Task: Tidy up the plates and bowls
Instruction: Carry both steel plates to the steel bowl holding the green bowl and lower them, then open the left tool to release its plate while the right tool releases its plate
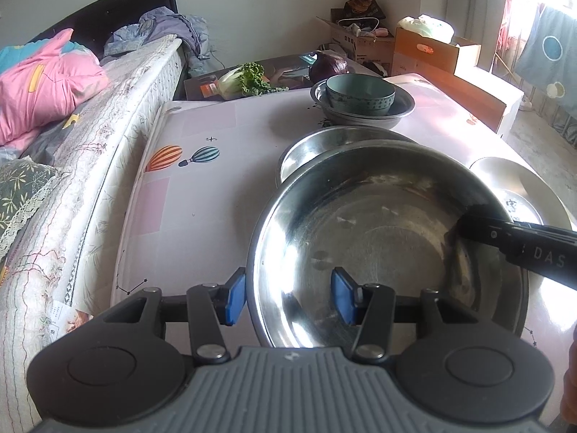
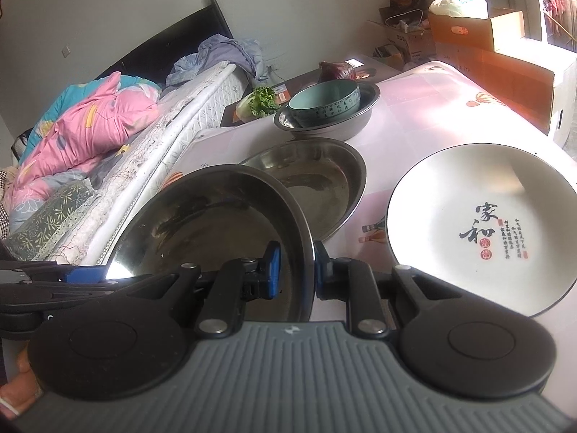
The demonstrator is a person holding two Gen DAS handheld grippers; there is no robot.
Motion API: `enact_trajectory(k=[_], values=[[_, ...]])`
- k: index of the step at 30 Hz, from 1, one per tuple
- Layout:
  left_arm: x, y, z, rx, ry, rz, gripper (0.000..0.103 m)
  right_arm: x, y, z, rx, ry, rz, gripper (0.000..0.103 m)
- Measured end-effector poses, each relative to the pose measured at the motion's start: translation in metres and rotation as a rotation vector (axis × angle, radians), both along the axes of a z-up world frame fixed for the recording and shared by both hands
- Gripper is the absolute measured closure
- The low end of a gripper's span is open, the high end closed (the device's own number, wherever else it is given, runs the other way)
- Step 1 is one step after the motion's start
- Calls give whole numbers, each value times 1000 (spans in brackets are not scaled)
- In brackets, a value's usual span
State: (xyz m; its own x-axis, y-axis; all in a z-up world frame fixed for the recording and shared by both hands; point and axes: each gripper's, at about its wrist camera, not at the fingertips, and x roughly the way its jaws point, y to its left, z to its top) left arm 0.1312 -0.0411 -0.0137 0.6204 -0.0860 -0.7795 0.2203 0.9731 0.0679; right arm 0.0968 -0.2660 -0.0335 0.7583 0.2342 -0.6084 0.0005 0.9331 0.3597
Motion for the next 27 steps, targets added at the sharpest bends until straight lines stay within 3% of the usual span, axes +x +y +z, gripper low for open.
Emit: enact_trajectory(k=[17,24,27], values=[[74,-26,-9,-46,17,-10,52,72,-27,-5,-10,23,-34,81],[87,-30,-15,-65,39,-18,51,89,-34,-14,1,53,-46,78],[85,-30,-12,-76,27,-22,46,90,-39,-15,9,50,-56,72]])
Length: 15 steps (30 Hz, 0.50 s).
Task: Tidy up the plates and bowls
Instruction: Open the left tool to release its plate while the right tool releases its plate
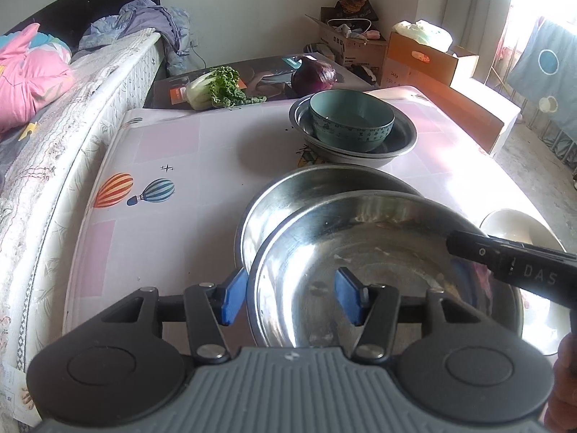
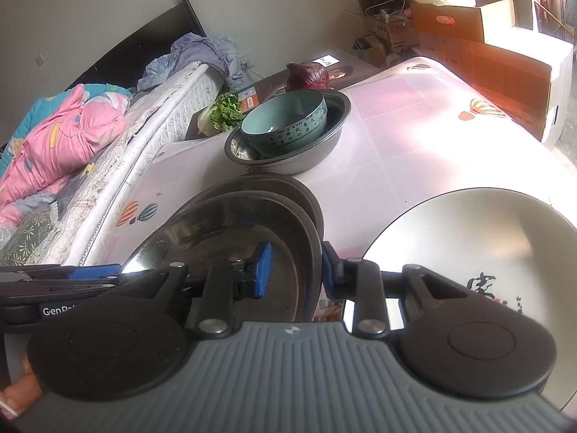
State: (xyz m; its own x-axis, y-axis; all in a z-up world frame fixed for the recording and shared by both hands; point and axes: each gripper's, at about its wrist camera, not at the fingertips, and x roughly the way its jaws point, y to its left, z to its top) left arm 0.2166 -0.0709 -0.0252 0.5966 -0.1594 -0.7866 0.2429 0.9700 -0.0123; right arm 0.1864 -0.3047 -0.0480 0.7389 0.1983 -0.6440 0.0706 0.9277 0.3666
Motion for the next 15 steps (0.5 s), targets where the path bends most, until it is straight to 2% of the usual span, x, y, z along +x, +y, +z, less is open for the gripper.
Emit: enact_trajectory(k=[3,5,10,15], values=[[-3,0,5,-2,-12,1,43,-1,-1,2,1,-10,-8,67],[-8,2,9,-5,-20,5,41,-4,-2,4,-5,-17,-14,58],[-22,2,20,-6,-46,6,36,-23,-13,12,12,-58,-36,57],[-48,-12,28,-30,-81,-63,25,-63,-45,21,6,-117,-100,57]])
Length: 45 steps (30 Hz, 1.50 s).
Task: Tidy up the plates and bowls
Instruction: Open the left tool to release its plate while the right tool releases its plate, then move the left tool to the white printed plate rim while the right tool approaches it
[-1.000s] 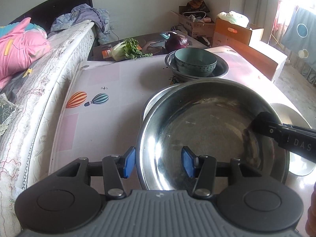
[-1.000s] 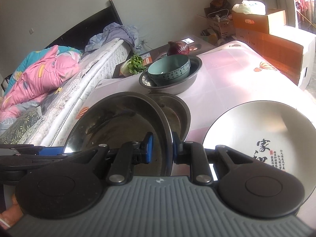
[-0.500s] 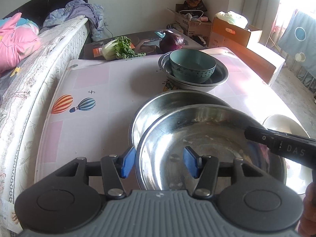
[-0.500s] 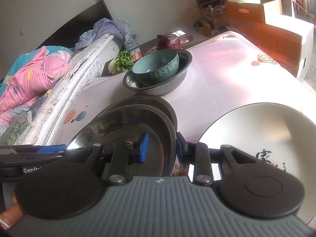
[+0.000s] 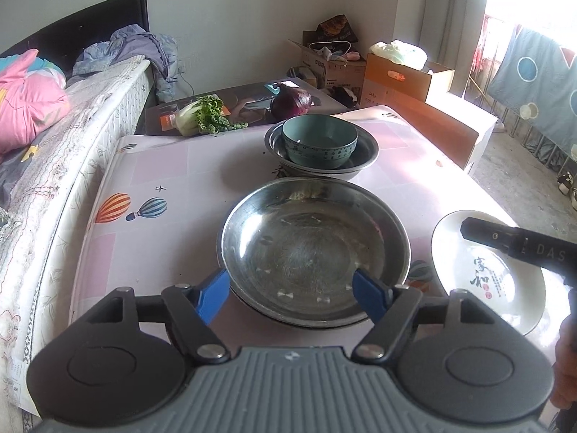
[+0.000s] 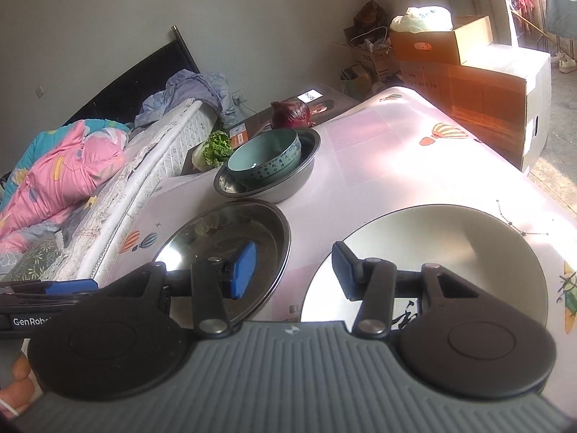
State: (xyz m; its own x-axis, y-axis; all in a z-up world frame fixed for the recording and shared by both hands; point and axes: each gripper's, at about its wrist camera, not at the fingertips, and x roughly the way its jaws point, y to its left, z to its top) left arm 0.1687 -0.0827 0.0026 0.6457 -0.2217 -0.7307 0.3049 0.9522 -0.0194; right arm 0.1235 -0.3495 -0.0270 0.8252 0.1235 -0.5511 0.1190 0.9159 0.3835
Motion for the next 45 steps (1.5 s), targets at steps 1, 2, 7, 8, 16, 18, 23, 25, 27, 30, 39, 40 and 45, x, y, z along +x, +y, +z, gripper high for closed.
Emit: enact_trajectory(k=[1,2,7,8,16,18,23,25,27,30,39,40,45], values=[[-6,-5,0,-10,-2,-23,24,-10,-10,1,-4,-12,-20,56],[-12,-12,-2,-24,-1,-55,23,-21,-20,2,-11,-21,-42,56],[-31,-50,-20,-98,57,-173,24,-55,-80,-4,-51,-15,-134,56],[-33,-56,-23,-117,63,-186,25,-57,-91,-7,-53,-11,-139,56],[-27,-96,-48,-206,97,-191,39,-35,-151,-37,-14,27,-79,65],[-19,-103,-53,-196,111,-183,43,-19,-155,-45,-5,39,-49,67],[-7,-121,-67,-156,132,-175,57,13,-157,-66,4,90,14,77],[-3,-125,-72,-149,154,-176,65,23,-155,-72,17,107,35,81],[-1,-129,-76,-136,160,-174,69,28,-153,-75,38,112,59,82],[0,-131,-78,-122,170,-172,72,31,-146,-76,20,119,79,85],[-11,-116,-73,-77,214,-211,72,0,-127,-72,78,161,88,83],[-15,-110,-72,-75,225,-220,72,-8,-122,-71,86,167,87,83],[-37,-81,-70,-80,277,-250,72,-42,-92,-68,99,196,87,82]])
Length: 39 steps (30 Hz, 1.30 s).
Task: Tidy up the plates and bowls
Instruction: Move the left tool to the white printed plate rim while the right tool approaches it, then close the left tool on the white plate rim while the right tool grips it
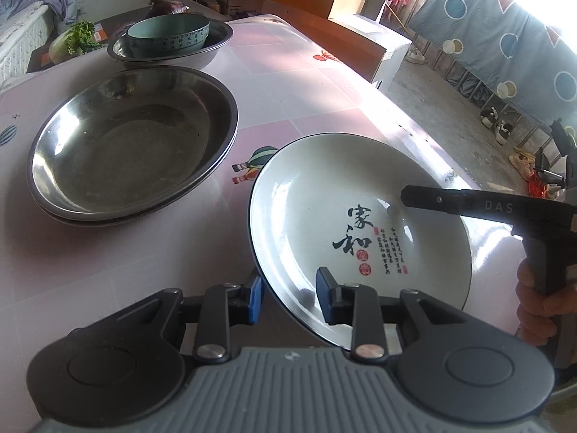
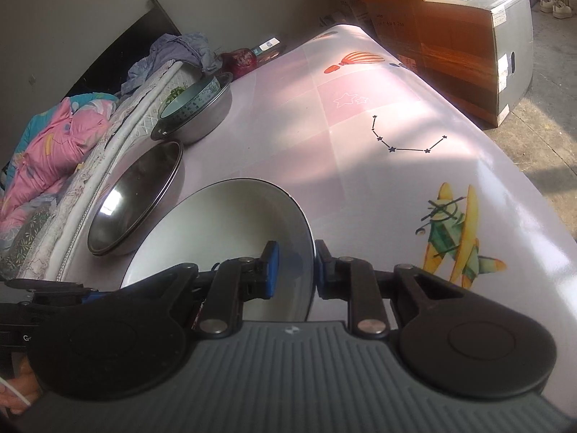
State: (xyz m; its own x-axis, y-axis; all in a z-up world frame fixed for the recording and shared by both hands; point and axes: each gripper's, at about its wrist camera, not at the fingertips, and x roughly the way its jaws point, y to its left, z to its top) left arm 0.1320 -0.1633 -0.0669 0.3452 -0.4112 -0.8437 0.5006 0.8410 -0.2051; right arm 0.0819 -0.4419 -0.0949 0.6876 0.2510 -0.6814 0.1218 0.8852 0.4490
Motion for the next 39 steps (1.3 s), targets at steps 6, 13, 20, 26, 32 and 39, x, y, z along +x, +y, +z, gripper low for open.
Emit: enact_trajectory(k=[6,13,20,26,32,39], values=[[-26,44,2,14,15,22,71,-29,48,3,12,17,29,82],[-42,105,6,17,21,114,71,-34,109,7,24,21,88,81],[-44,146,6,-4,1,200,66,-25,155,12,2,20,140,79],[-42,152,3,-34,-10,196,61,-21,161,13,-14,14,128,77],[-40,147,-4,-51,-14,177,52,-21,158,10,5,9,113,77],[-40,145,-8,-100,-31,162,33,-24,151,7,56,4,99,74]])
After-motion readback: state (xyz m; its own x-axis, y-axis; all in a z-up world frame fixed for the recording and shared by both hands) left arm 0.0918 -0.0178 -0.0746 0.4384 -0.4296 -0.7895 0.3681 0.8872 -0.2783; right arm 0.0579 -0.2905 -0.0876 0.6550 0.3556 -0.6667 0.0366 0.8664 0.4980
